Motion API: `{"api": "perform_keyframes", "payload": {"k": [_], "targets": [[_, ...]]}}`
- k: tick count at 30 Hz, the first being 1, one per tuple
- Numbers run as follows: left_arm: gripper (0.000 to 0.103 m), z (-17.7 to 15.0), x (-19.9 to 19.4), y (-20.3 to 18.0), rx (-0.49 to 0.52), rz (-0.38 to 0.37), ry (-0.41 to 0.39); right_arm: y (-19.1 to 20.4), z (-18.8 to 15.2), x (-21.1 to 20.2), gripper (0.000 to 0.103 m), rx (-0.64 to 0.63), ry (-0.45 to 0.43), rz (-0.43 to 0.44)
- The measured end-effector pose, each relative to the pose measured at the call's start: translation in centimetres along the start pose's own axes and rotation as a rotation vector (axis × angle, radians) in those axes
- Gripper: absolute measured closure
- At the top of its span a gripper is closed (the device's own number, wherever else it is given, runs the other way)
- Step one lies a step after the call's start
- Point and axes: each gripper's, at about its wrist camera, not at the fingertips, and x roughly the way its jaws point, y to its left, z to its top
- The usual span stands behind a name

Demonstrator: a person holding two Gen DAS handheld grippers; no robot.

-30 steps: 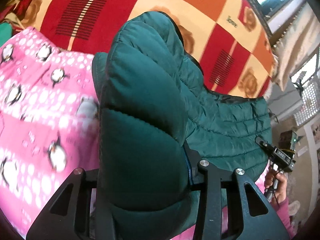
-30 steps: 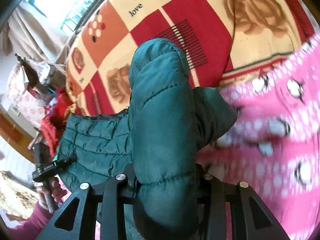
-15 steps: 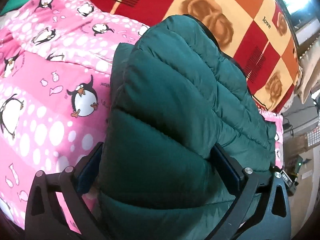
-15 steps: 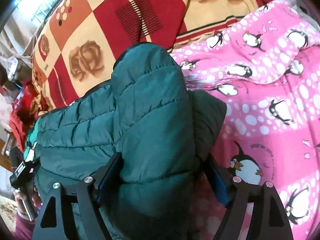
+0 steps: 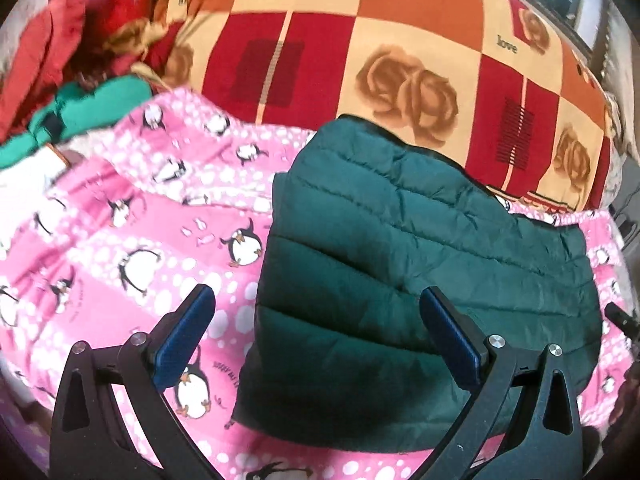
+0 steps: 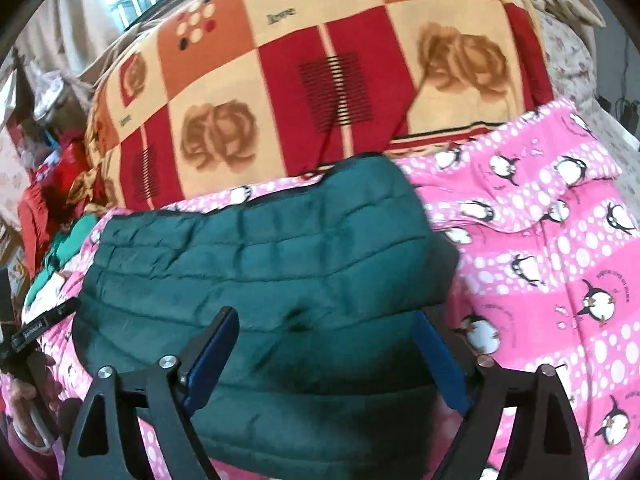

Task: Fold large clothes

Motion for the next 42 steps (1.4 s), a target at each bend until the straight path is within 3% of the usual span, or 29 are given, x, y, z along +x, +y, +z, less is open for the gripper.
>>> {"api": "perform_keyframes", "payload": {"k": [19,27,42], "targets": [[0.000,-2.4,-3.0,-6.0,0.110,0.063,-0.129,8.8,-2.4,0.9,0.016,-0.053,-0.048,-0.037],[0.000,-2.8,-3.3,-6.5,0.120,0.088,-0.148,9.3,-3.0,0.9,0.011,-0.068,-0.062,-0.072],[0.000,-3.3,-3.5,-7.5,0.148,0.092,-0.158,9.0,-3.1,0.7,0.011,-0.064,-0.066,-0.103]]}}
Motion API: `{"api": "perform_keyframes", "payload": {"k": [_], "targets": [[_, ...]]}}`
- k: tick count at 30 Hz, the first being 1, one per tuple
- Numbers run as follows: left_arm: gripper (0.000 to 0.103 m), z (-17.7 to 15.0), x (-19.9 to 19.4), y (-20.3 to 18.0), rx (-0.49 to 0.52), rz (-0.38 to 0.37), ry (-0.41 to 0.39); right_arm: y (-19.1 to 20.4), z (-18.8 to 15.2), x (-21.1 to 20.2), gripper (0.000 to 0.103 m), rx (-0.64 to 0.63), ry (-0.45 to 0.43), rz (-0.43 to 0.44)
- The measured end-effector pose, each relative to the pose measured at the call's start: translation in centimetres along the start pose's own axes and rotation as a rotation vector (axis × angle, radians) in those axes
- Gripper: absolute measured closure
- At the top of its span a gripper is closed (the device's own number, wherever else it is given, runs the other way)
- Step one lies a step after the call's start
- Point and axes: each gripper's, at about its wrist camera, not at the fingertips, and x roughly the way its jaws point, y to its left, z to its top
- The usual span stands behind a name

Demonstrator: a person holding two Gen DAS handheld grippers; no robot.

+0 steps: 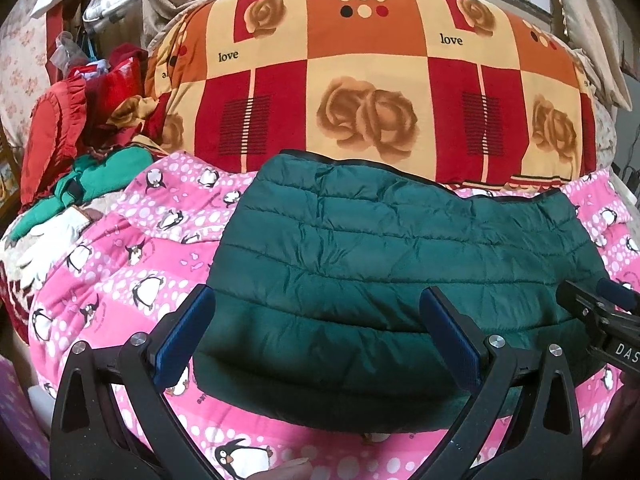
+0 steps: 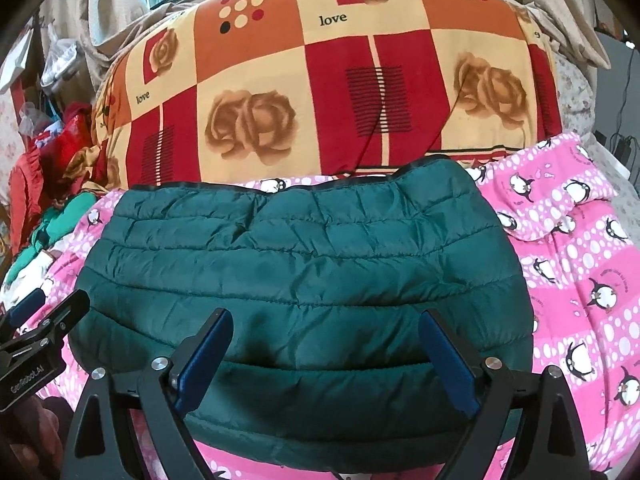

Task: Fold large clothes

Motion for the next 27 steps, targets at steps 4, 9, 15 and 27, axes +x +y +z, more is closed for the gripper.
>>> {"api": "perform_keyframes", "payload": {"k": [4,9,15,27], "targets": [[0.000,0.0,0.0,0.0,-0.001,-0.002,-0.001,-0.1,0.0,0.2,0.011,0.000,0.001,-0.010],[0.000,-0.1,0.4,-0.2,-0.006,-0.005,0.012,-0.3,0.0,0.4,0.011,-0.006,0.002,-0.022],[0.000,-0.1,1.0,-0.6,-0.013,-0.005,0.022,-0.1,0.1,0.6,0.011,-0.018,-0.003,-0.036],[0.000,-0.1,1.3,-0.4,-0.017,-0.010,0.025,-0.2,0.1,1.0,0.011,-0.021,0.000,-0.043]]}}
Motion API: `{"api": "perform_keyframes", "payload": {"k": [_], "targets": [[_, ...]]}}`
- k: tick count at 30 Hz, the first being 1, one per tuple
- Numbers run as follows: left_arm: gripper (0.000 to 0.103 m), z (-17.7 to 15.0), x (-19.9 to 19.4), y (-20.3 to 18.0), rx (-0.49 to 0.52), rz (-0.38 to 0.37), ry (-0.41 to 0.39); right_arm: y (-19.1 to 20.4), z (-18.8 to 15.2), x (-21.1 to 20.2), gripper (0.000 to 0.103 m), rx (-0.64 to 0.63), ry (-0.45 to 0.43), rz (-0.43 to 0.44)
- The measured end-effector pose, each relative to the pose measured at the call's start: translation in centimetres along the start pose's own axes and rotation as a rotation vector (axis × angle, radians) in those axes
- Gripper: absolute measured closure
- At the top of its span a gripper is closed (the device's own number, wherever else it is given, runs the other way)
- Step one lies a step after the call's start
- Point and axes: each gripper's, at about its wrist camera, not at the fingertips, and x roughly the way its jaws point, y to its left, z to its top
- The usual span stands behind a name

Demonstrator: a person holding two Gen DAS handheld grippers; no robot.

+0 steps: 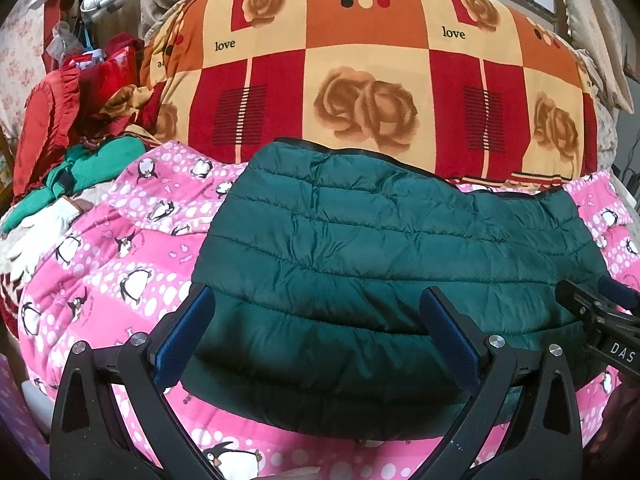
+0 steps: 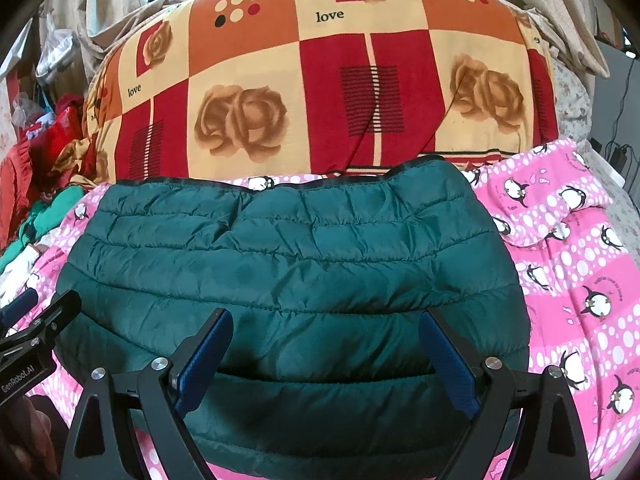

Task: Fold large clothes

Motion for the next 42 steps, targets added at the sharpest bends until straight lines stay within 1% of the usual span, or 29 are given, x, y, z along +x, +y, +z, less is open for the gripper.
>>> {"api": "perform_keyframes", "payload": {"k": [23,42], "targets": [[0.000,0.3,0.3,-0.1,0.001,-0.001,-0.001,-0.1,0.2,0.8,0.011,-0.003,0.005,0.004],[0.000,0.1,1.7,0.8,-0.004,0.015,0.025,0.5,0.6,1.2,0.011,-0.009,0.003,0.003]]}}
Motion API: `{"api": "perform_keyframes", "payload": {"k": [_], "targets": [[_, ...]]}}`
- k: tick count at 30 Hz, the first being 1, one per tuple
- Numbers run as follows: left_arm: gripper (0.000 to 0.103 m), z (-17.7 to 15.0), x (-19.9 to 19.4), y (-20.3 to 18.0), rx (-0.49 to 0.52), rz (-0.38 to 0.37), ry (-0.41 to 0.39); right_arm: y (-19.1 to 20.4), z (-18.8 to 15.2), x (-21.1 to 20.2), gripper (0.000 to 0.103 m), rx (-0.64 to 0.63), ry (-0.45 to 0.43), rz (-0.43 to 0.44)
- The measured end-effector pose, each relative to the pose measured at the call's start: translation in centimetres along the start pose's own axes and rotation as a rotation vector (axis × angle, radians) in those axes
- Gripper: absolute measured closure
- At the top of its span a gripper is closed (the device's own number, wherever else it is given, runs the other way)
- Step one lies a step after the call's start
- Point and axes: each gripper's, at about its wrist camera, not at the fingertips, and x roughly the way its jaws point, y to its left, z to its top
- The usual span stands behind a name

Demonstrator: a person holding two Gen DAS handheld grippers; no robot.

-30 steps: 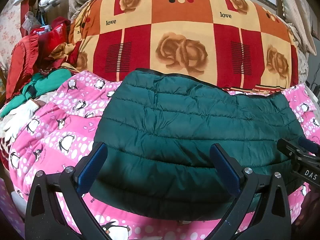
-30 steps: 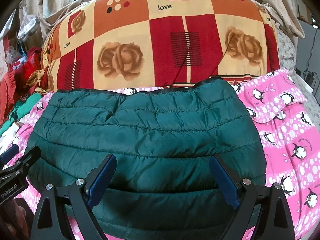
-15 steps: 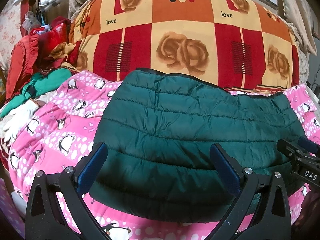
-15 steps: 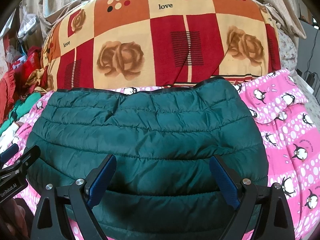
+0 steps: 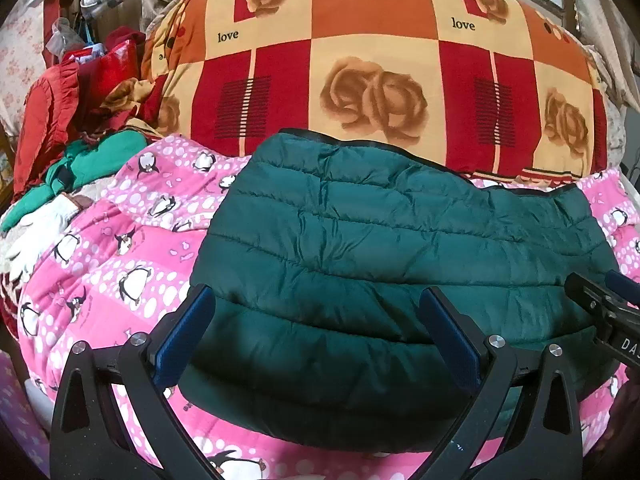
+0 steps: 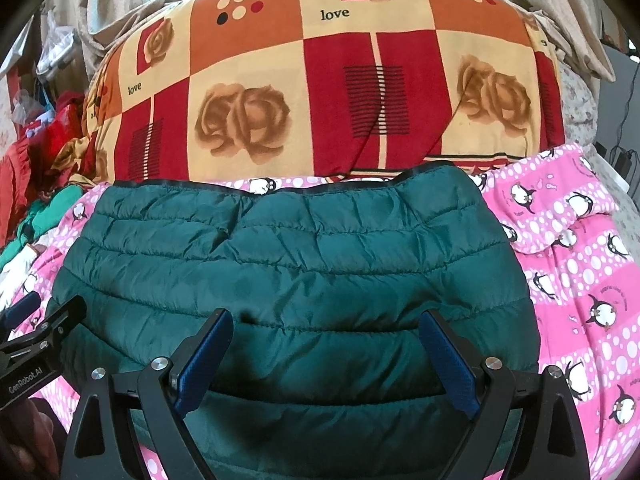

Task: Fold large clothes

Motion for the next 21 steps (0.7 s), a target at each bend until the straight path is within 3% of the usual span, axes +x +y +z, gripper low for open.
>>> {"api": "perform_keyframes", "payload": {"k": [16,21], "targets": [[0.000,0.21,0.35,-0.04,0.004,0.002,-0.003,0.11,0.02,0.50,0.011,0.000,0.011,0.003],[0.000,0.22,0.23,-0.32,0.028,0.003,-0.039,0.04,0.09,0.75,0.011,0.001,0.018,0.006]]}}
